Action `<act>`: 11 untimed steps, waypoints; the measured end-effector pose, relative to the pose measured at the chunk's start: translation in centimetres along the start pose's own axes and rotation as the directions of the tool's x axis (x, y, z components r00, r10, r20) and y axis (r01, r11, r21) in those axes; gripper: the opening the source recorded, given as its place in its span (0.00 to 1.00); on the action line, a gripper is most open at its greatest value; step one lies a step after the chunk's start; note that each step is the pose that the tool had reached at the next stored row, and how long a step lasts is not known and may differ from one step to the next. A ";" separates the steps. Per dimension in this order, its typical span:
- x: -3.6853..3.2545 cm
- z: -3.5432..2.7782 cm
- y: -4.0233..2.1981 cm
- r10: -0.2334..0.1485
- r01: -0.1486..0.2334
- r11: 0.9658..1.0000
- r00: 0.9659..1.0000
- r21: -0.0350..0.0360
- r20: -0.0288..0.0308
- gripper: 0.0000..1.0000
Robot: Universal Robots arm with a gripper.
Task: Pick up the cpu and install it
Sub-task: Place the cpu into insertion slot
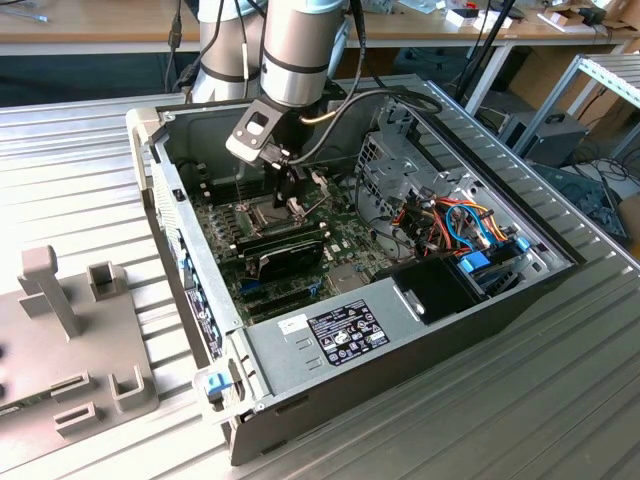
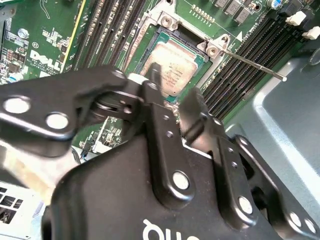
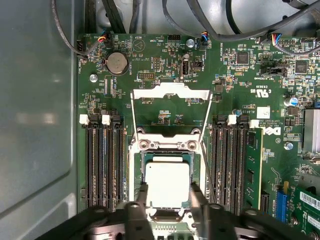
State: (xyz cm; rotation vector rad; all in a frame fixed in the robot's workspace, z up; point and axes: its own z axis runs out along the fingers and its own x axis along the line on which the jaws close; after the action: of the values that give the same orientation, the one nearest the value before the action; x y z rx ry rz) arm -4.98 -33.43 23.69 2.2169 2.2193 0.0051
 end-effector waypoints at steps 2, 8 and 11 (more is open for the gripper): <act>0.00 0.00 0.00 0.000 0.000 1.000 1.000 0.000 0.000 0.23; 0.00 0.00 0.00 0.000 0.000 1.000 1.000 0.000 0.001 0.11; 0.00 0.00 0.00 0.000 0.000 1.000 1.000 0.000 0.001 0.11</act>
State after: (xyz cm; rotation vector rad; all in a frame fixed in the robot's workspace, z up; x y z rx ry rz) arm -4.98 -33.43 23.69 2.2166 2.2189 0.0042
